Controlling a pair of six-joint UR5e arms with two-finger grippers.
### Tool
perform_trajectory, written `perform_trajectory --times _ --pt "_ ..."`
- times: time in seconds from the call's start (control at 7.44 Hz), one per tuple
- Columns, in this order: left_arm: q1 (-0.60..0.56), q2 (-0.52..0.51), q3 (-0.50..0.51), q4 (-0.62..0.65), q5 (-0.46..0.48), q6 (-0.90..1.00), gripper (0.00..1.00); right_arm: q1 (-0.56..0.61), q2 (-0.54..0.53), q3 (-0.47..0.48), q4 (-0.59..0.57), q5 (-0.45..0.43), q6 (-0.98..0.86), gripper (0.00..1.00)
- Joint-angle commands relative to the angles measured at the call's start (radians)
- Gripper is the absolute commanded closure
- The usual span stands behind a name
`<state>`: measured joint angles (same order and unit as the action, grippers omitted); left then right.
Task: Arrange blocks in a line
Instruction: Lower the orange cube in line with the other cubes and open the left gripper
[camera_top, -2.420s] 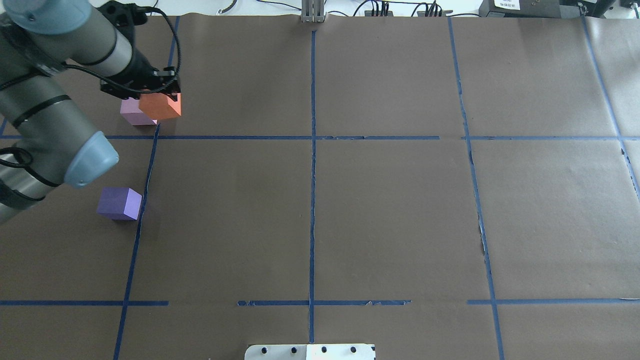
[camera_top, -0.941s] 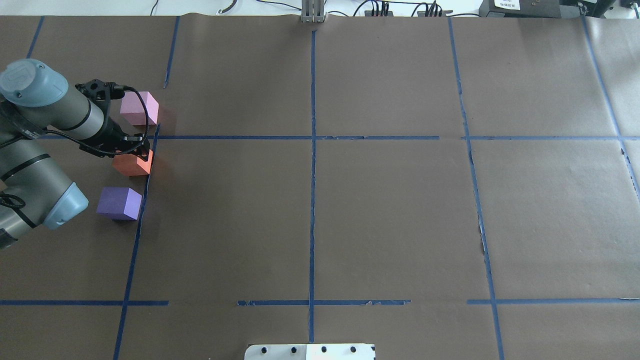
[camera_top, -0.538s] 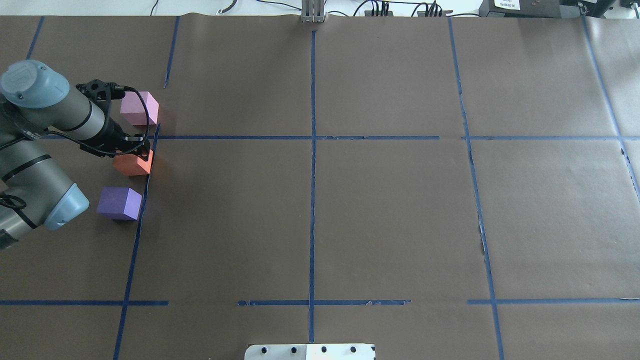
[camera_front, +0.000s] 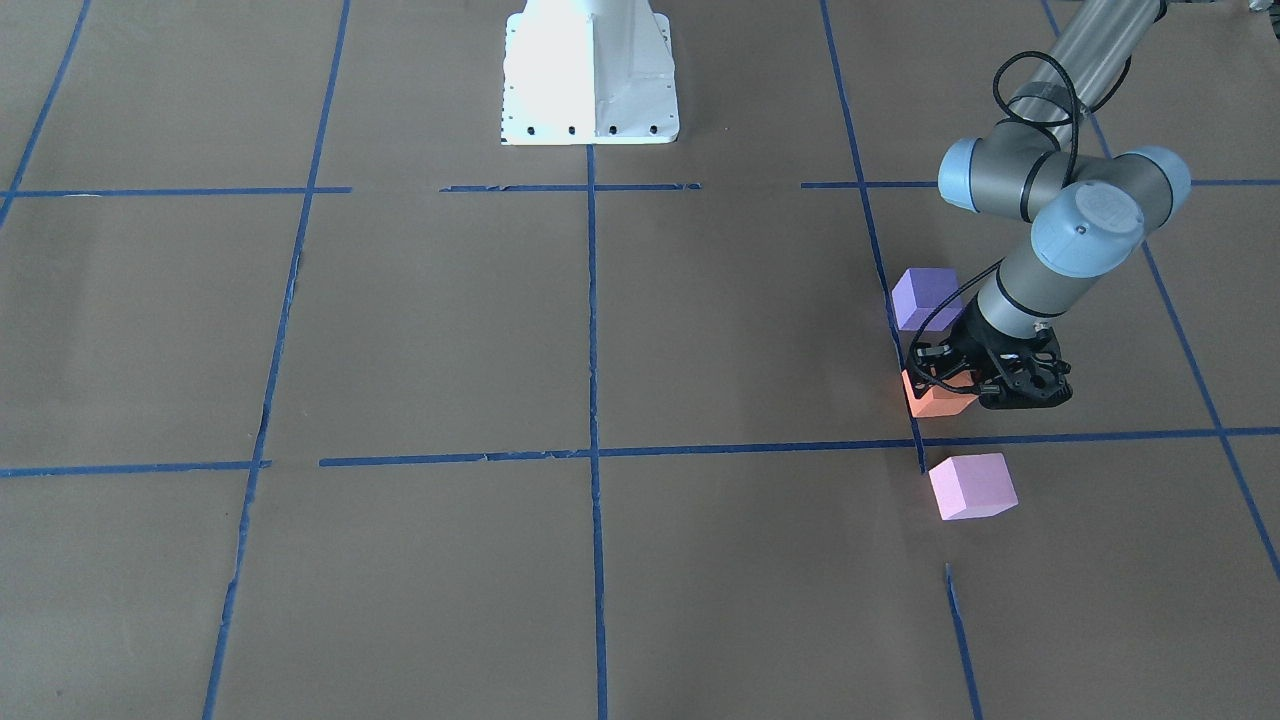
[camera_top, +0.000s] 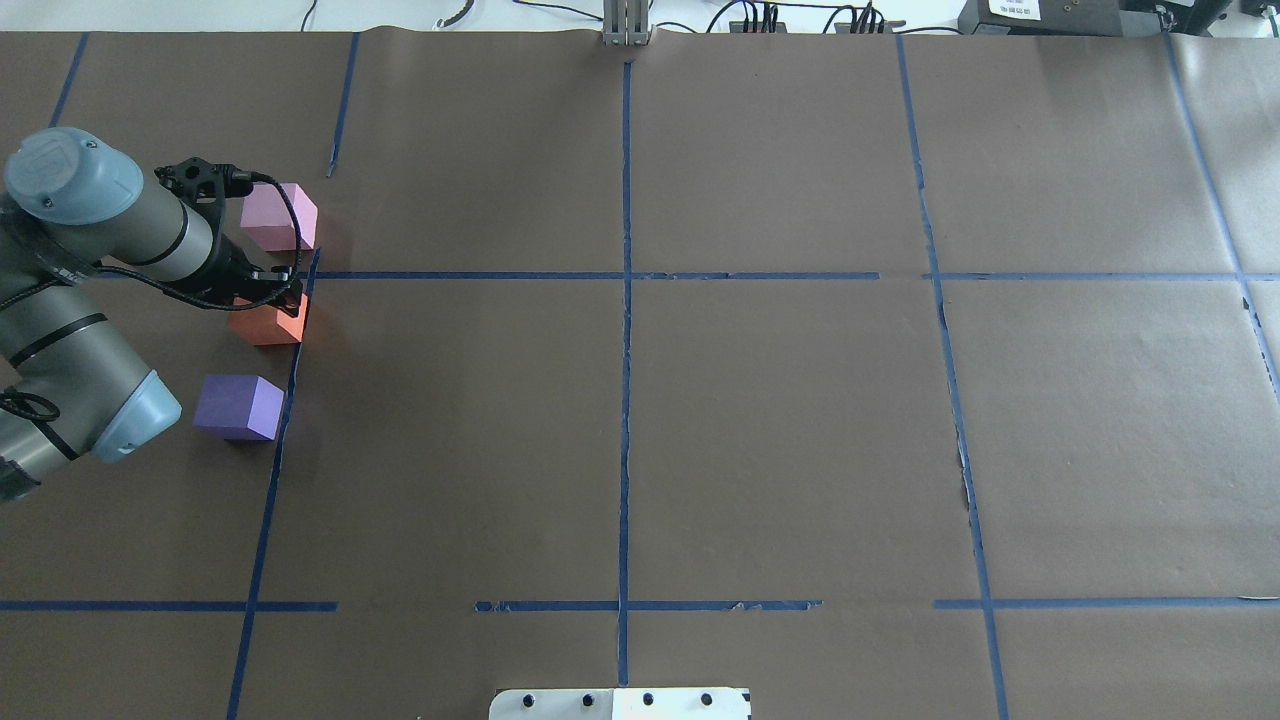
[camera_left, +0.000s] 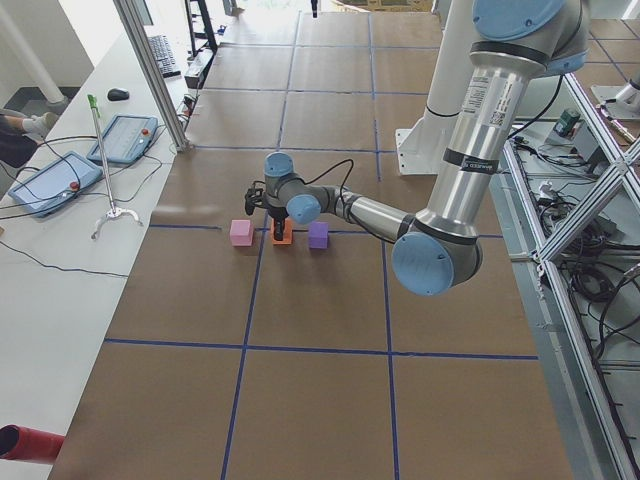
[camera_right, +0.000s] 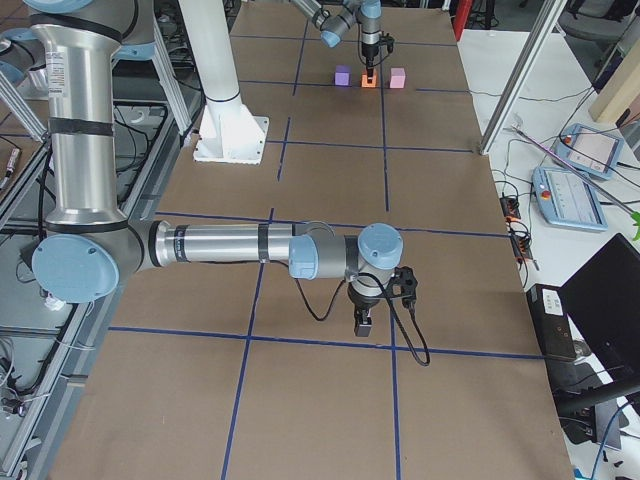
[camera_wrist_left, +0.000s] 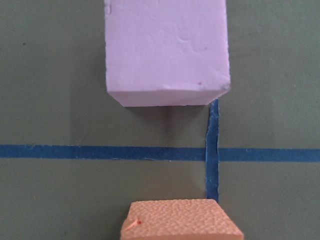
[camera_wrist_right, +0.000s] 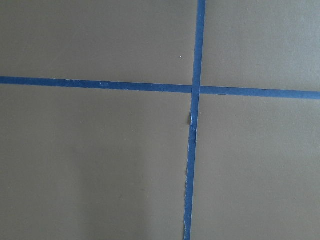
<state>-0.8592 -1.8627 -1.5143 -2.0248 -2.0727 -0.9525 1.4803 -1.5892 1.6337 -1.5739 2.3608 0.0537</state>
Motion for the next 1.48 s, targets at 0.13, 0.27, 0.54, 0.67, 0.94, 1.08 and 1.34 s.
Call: perform_trajectory --times 0.13,0.27,0.54,0.67,0.94,1.08,1.34 --pt "0.000 0.007 0.003 -0.003 0.000 0.003 0.90 0.000 0.000 0.000 -0.001 0.000 0.000 0.00" --pt "0.000 0.007 0.002 -0.005 -0.001 0.003 0.90 0.000 0.000 0.000 0.000 0.000 0.000 0.00" --pt "0.000 0.007 0.003 -0.008 0.000 0.003 0.89 0.000 0.000 0.000 -0.001 0.000 0.000 0.00" --pt "0.000 0.005 0.003 -0.008 0.000 0.003 0.75 0.000 0.000 0.000 0.000 0.000 0.000 0.00" --pt "0.000 0.005 0.002 -0.008 0.000 0.003 0.25 0.000 0.000 0.000 0.000 0.000 0.000 0.00" --pt "0.000 0.005 0.002 -0.006 0.002 0.001 0.01 0.000 0.000 0.000 0.000 0.000 0.000 0.00" --pt "0.000 0.008 0.002 -0.006 0.002 0.001 0.01 0.000 0.000 0.000 0.000 0.000 0.000 0.00"
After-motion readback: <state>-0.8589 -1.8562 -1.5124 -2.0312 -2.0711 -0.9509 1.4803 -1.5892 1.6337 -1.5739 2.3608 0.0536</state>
